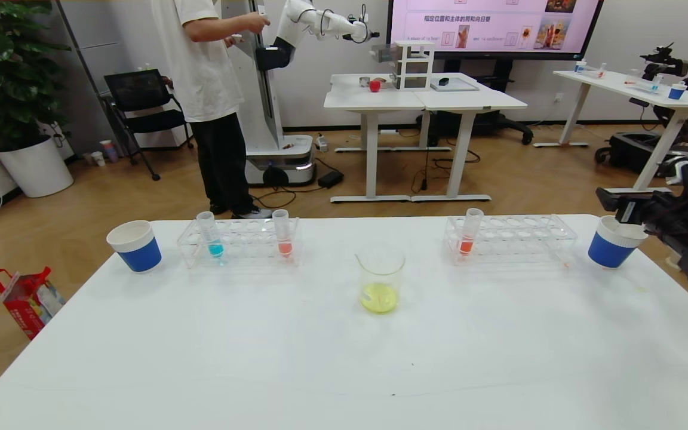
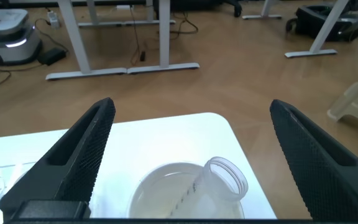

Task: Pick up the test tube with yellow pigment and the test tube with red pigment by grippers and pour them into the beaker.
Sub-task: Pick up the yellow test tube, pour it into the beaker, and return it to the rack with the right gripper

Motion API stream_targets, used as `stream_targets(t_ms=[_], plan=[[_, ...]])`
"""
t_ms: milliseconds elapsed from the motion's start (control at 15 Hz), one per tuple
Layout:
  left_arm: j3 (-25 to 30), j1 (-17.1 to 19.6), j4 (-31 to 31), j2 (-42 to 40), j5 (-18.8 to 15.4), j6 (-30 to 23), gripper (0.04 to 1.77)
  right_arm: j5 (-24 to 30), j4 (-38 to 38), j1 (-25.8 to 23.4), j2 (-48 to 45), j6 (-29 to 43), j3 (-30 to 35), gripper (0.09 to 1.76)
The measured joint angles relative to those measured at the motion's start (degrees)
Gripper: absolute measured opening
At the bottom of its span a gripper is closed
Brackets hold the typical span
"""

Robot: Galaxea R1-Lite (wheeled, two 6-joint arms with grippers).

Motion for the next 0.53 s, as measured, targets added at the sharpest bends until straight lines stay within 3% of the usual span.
stream_targets(t_ms=[200,533], plan=[[0.0,0.0,0.0,0.0,0.0,0.0,1.75,0.0,0.1,3.5,-2.7,0.0,0.1,1.73],[0.0,0.0,0.0,0.0,0.0,0.0,1.75,-0.4,0.3,15.1,-11.0,0.0,4.9,1.73]])
